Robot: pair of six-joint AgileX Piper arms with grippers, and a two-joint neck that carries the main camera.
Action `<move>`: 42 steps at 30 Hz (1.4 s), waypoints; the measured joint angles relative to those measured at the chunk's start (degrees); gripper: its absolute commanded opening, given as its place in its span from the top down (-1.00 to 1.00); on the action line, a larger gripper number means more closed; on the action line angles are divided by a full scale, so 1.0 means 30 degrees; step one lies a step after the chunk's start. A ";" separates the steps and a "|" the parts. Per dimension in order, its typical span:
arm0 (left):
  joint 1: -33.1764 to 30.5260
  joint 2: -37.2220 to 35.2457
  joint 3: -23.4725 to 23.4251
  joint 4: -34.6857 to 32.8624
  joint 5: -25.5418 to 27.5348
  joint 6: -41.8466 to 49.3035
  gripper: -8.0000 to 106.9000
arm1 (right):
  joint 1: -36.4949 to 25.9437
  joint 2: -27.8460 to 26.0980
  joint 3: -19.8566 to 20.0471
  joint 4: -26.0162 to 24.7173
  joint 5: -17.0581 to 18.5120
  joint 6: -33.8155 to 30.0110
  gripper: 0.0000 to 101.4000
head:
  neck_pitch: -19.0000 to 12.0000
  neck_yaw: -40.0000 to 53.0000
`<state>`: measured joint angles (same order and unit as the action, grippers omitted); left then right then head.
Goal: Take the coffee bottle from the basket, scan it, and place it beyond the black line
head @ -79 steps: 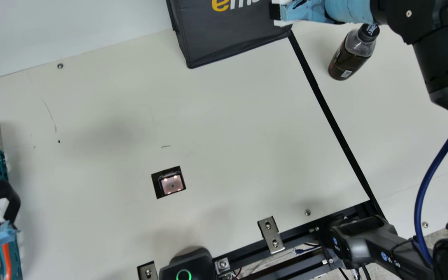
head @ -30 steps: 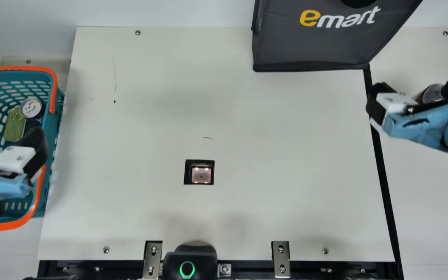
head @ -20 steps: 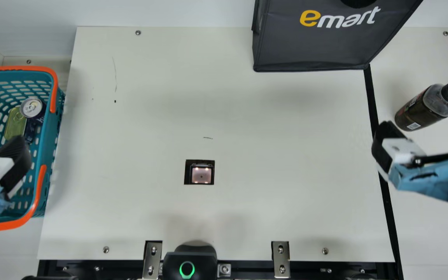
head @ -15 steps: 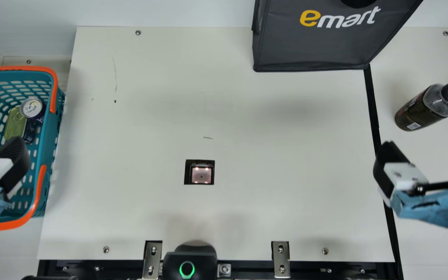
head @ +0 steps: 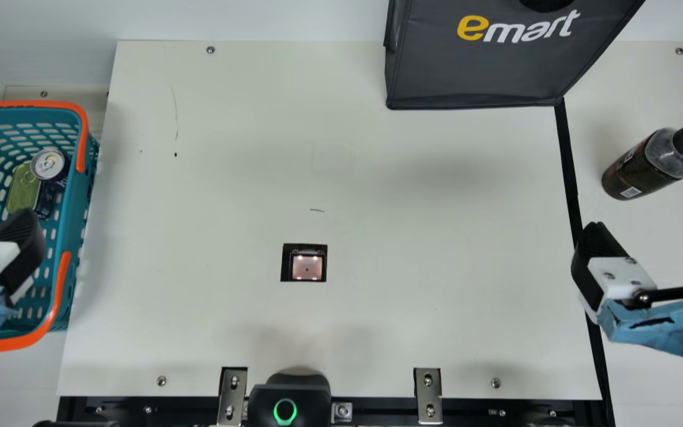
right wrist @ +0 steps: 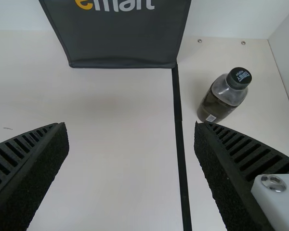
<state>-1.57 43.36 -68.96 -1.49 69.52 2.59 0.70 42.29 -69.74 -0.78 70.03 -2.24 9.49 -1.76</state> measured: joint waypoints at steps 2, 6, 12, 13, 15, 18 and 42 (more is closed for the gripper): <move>0.0000 0.0000 0.0000 0.0000 0.0000 0.0000 -0.71 | 0.0000 0.0000 0.0000 0.0000 0.0000 0.0000 -0.79 | 0.0000 0.0000; 0.0000 0.0000 0.0000 0.0000 0.0000 0.0000 -0.71 | 0.0000 0.0000 0.0000 0.0000 0.0000 0.0000 -0.79 | 0.0000 0.0029; 0.0000 0.0000 0.0000 0.0000 0.0000 0.0000 -0.71 | 0.0000 0.0000 0.0000 0.0000 0.0000 0.0000 -0.79 | -0.0029 0.0029; 0.0000 0.0000 0.0000 0.0000 0.0000 0.0000 -0.71 | 0.0000 0.0000 0.0000 0.0000 0.0000 0.0000 -0.79 | -0.0029 0.0029; 0.0000 0.0000 0.0000 0.0000 0.0000 0.0000 -0.71 | 0.0000 0.0000 0.0000 0.0000 -0.0018 0.0000 -0.79 | -0.0029 0.0000; 0.0000 0.0000 0.0000 0.0000 0.0000 0.0000 -0.71 | 0.0000 0.0000 0.0000 0.0000 -0.0018 0.0000 -0.79 | 0.0000 0.0000; 0.0000 0.0000 0.0000 0.0000 0.0000 0.0000 -0.71 | 0.0000 0.0000 0.0000 0.0000 -0.0018 0.0000 -0.79 | 0.0000 0.0000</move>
<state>-1.57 43.36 -68.96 -1.49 69.52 2.59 0.70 42.29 -69.74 -0.78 69.97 -2.24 9.49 -1.76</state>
